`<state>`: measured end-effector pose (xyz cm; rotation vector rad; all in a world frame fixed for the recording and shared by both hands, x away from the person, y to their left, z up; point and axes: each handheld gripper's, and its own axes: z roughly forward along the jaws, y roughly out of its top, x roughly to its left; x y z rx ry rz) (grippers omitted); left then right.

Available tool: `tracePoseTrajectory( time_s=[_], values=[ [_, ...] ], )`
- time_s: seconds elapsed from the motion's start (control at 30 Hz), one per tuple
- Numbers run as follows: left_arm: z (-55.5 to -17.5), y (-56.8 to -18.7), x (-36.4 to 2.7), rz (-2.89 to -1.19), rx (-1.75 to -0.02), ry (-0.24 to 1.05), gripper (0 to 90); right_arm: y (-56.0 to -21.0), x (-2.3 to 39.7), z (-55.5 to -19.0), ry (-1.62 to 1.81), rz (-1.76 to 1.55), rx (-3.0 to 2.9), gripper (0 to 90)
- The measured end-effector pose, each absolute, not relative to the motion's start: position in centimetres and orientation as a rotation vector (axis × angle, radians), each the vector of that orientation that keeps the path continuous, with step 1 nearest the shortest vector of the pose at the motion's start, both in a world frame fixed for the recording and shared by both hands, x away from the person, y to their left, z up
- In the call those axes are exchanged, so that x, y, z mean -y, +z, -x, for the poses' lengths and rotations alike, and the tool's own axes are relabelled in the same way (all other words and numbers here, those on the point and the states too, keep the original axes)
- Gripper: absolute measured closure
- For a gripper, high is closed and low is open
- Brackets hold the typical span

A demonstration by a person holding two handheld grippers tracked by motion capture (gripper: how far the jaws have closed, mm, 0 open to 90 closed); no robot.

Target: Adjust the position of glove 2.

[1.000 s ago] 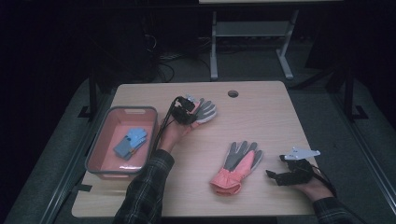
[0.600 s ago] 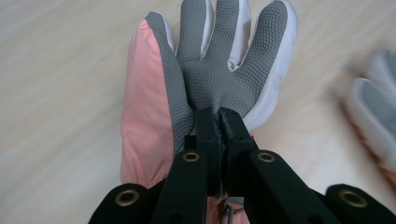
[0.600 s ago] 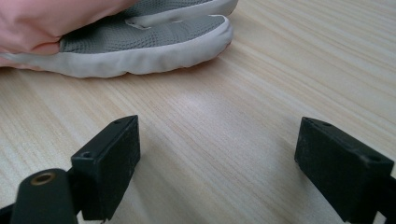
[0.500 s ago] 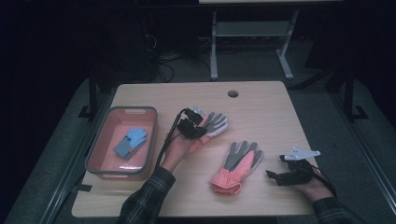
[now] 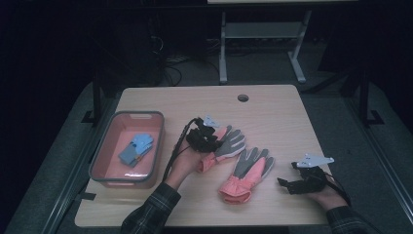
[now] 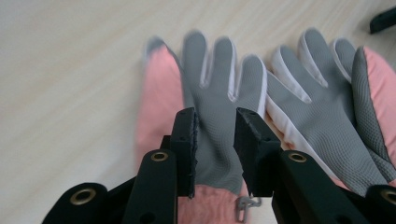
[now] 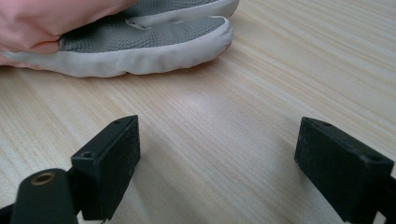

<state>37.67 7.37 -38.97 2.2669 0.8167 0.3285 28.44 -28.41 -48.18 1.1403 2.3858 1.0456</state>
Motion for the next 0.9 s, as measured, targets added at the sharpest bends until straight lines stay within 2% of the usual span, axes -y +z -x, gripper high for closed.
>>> tracePoseTrajectory(
  time_s=[0.13,0.2,0.33,0.5,0.9],
  values=[
    [-38.9,-38.7,-9.1,-2.243,-0.88,0.345,74.3,-48.2,28.4,-28.4,1.046,-1.138,-2.385,13.8],
    [-39.6,-39.2,-9.8,-2.253,-0.919,0.357,81.0,-48.2,28.4,-28.4,1.046,-1.14,-2.385,13.8],
    [-40.5,-41.3,-10.8,-2.288,-1.009,0.313,88.3,-48.2,28.4,-28.4,1.046,-1.14,-2.385,13.8],
    [-40.0,-42.7,-11.1,-2.311,-1.028,0.261,89.3,-48.2,28.4,-28.4,1.046,-1.141,-2.386,13.8],
    [-36.1,-43.5,-11.5,-2.356,-0.952,0.173,88.1,-48.2,28.4,-28.4,1.045,-1.132,-2.39,13.7]
  ],
)
